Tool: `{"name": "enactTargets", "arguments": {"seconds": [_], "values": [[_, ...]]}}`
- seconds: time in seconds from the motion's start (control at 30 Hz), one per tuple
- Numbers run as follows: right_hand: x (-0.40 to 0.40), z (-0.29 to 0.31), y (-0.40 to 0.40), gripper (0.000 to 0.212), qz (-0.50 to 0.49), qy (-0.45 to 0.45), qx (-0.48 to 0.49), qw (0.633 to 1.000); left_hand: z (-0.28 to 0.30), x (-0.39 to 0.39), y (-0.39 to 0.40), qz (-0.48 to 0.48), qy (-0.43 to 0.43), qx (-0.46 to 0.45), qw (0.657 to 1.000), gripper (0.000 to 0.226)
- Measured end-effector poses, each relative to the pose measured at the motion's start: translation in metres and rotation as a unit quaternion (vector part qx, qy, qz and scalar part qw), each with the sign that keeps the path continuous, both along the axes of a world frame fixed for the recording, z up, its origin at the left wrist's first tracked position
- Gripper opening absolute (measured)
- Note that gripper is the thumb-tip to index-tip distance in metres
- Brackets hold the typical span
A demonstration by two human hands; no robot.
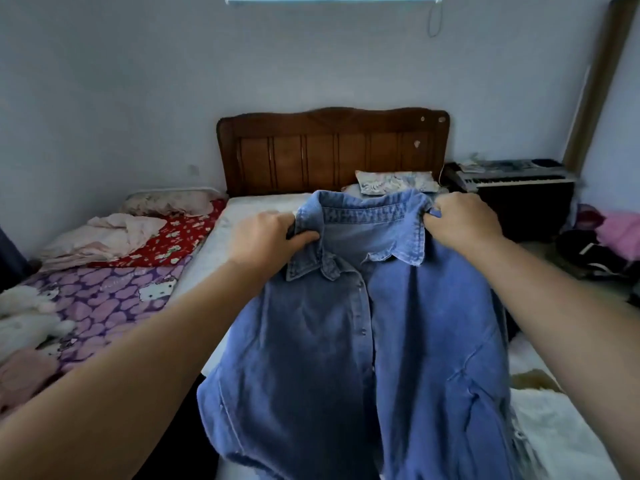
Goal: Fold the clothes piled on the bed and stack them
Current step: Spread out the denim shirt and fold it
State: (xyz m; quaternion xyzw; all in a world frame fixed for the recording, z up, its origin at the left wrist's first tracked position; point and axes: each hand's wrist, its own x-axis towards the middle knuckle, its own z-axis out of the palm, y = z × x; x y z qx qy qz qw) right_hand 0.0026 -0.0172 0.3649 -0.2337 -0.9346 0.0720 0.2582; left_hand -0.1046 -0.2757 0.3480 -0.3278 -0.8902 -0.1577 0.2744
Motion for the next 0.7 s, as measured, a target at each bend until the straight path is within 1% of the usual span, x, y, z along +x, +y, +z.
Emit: {"name": "enactTargets", "arguments": {"seconds": [0.07, 0.13, 0.23, 0.3, 0.33, 0.4, 0.43, 0.47, 0.53, 0.57, 0.63, 0.7], "values": [[-0.011, -0.043, 0.021, 0.032, 0.014, -0.079, -0.052, 0.995, -0.035, -0.02, 0.015, -0.011, -0.056, -0.085, 0.995, 0.038], [-0.016, -0.09, 0.038, 0.032, 0.021, -0.138, -0.086, 0.986, -0.076, -0.037, 0.029, -0.02, -0.121, -0.161, 0.979, 0.03], [-0.026, -0.153, 0.06, 0.026, 0.001, -0.171, -0.112, 0.979, -0.134, -0.058, 0.053, -0.025, -0.206, -0.216, 0.954, 0.023], [-0.037, -0.188, 0.071, 0.026, -0.021, -0.186, -0.102, 0.977, -0.163, -0.07, 0.068, 0.005, -0.23, -0.24, 0.943, 0.028], [-0.043, -0.203, 0.077, 0.027, -0.032, -0.193, -0.096, 0.976, -0.175, -0.077, 0.075, 0.022, -0.225, -0.255, 0.94, 0.03], [-0.061, -0.233, 0.088, 0.027, -0.062, -0.204, -0.124, 0.969, -0.2, -0.092, 0.093, 0.061, -0.205, -0.28, 0.936, 0.032], [-0.069, -0.245, 0.091, 0.024, -0.071, -0.202, -0.154, 0.965, -0.211, -0.098, 0.1, 0.08, -0.216, -0.28, 0.932, 0.031], [-0.081, -0.259, 0.096, 0.022, -0.074, -0.186, -0.191, 0.961, -0.224, -0.107, 0.11, 0.1, -0.25, -0.257, 0.928, 0.028], [-0.107, -0.286, 0.106, 0.025, -0.068, -0.132, -0.255, 0.955, -0.247, -0.125, 0.126, 0.14, -0.335, -0.169, 0.916, 0.02], [-0.12, -0.297, 0.112, 0.026, -0.056, -0.111, -0.271, 0.954, -0.258, -0.134, 0.132, 0.152, -0.358, -0.128, 0.912, 0.017], [-0.147, -0.316, 0.122, 0.021, -0.024, -0.092, -0.284, 0.954, -0.28, -0.154, 0.142, 0.169, -0.369, -0.089, 0.909, 0.015], [-0.172, -0.331, 0.133, 0.018, 0.005, -0.097, -0.281, 0.955, -0.301, -0.175, 0.149, 0.194, -0.37, -0.045, 0.907, 0.014]]}}
